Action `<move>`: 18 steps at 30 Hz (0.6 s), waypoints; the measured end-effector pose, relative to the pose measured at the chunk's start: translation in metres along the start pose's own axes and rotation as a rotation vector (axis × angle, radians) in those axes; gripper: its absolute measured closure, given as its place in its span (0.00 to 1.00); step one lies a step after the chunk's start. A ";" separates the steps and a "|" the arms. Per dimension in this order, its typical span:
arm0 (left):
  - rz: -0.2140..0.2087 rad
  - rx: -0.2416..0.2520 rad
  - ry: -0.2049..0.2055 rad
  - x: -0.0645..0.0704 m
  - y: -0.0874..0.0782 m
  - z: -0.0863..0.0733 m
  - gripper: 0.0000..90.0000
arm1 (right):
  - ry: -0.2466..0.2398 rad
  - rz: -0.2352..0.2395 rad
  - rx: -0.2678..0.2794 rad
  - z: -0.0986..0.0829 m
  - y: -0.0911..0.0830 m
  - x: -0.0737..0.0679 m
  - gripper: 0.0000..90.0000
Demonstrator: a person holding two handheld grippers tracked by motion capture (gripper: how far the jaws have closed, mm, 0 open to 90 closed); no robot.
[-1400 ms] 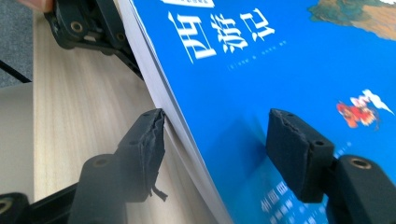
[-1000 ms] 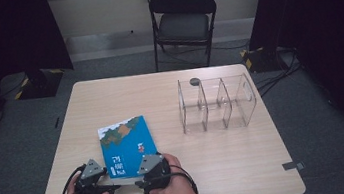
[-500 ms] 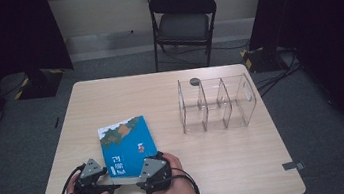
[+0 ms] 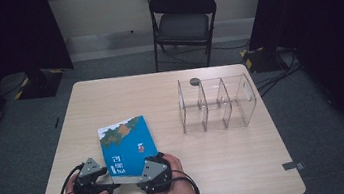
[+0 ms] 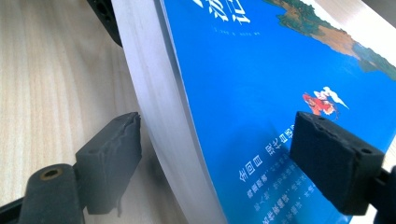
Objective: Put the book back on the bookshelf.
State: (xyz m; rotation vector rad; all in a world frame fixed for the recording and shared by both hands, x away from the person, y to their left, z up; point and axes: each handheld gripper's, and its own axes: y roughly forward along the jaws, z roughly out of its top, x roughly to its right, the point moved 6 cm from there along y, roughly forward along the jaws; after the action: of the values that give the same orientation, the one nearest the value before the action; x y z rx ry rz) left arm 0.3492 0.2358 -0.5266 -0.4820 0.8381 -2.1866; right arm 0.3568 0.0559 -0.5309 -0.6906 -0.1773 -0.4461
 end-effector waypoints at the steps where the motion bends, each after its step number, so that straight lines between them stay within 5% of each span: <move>1: 0.000 -0.001 -0.001 0.000 0.000 0.000 0.30 | 0.002 0.000 -0.002 0.000 0.000 0.000 0.17; 18: -0.001 0.004 -0.004 0.001 -0.002 0.003 0.30 | -0.023 -0.073 0.004 0.004 0.012 -0.004 0.16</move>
State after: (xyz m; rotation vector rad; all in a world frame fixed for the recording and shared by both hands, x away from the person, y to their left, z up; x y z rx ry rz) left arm 0.3490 0.2350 -0.5233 -0.4845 0.8309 -2.1870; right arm 0.3585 0.0684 -0.5361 -0.6865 -0.2254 -0.5082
